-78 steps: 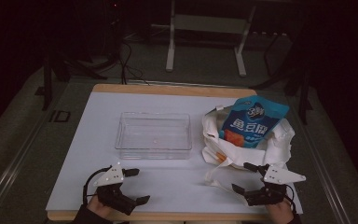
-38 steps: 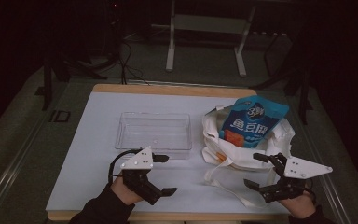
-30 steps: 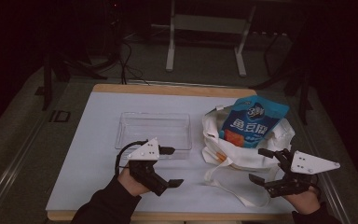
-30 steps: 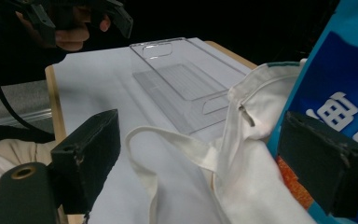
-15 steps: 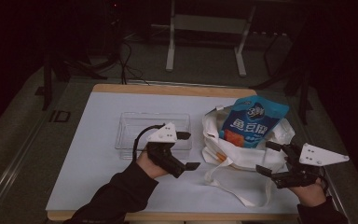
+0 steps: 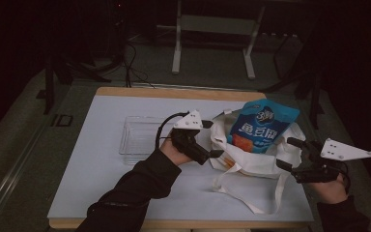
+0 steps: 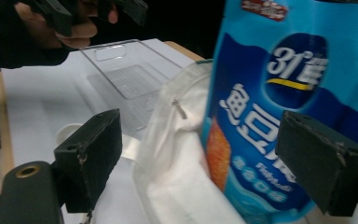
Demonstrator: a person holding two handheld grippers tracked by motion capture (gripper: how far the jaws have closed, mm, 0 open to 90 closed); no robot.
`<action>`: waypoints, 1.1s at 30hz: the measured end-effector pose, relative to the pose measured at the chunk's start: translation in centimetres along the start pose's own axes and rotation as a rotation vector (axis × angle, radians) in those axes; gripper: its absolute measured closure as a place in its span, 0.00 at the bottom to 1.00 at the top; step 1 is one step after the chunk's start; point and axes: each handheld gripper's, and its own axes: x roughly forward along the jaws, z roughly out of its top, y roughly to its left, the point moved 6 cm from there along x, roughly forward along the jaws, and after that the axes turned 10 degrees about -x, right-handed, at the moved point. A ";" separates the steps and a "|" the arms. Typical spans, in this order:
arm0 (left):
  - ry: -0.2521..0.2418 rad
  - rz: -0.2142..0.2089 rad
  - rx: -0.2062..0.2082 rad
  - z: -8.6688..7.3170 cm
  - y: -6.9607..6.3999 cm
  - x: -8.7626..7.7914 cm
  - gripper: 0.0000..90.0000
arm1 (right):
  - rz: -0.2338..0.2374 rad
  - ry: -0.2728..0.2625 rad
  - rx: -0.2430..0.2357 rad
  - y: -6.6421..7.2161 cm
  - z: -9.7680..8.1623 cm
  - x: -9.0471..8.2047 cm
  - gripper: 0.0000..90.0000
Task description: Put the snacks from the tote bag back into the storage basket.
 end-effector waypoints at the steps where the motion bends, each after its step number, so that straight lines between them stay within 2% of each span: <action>1: -0.005 -0.004 -0.006 0.2 0.1 0.1 0.04 | -0.007 0.004 0.000 -0.3 -0.1 -0.1 0.16; 5: -0.014 -0.009 -0.001 1.0 0.6 0.9 0.05 | -0.021 0.011 0.014 -1.4 -0.7 -0.3 0.16; 9: -0.008 0.002 -0.001 1.3 1.3 2.1 0.05 | -0.039 0.040 0.028 -2.9 -1.6 -0.3 0.16; 14: 0.006 0.022 -0.004 1.4 2.5 3.9 0.05 | -0.053 0.037 0.040 -4.1 -1.9 -0.2 0.16; 15: 0.009 0.010 0.000 1.4 2.7 4.2 0.06 | -0.059 0.038 0.043 -4.4 -2.0 -0.1 0.16; 17: 0.023 0.006 0.018 1.4 3.3 4.6 0.16 | -0.065 0.039 0.055 -5.0 -2.2 0.1 0.16; 19: 0.030 -0.002 -0.022 1.4 4.1 5.2 0.16 | -0.071 0.043 0.060 -5.4 -2.4 0.3 0.16; 21: 0.025 0.021 -0.023 1.4 4.7 5.6 0.16 | -0.076 0.044 0.065 -5.8 -2.6 0.7 0.16; 23: 0.021 0.013 -0.048 1.4 5.1 6.2 0.17 | -0.090 0.049 0.075 -6.3 -3.1 1.1 0.17; 26: 0.049 0.053 -0.037 1.2 5.5 7.2 0.17 | -0.091 0.055 0.089 -6.8 -3.5 1.4 0.18; 27: 0.055 0.064 -0.043 1.2 5.7 7.5 0.19 | -0.094 0.055 0.095 -7.0 -3.6 1.6 0.18; 28: 0.052 0.053 -0.047 1.2 5.6 7.8 0.24 | -0.088 0.058 0.108 -7.3 -3.8 1.7 0.18; 30: 0.070 0.068 -0.036 1.1 5.6 8.6 0.31 | -0.081 0.060 0.118 -7.8 -4.1 2.2 0.23; 31: 0.078 0.063 -0.031 1.1 5.6 9.0 0.37 | -0.079 0.064 0.119 -7.9 -4.2 2.4 0.24; 33: 0.093 0.076 -0.023 1.0 5.7 9.7 0.40 | -0.076 0.069 0.119 -7.9 -4.2 2.6 0.25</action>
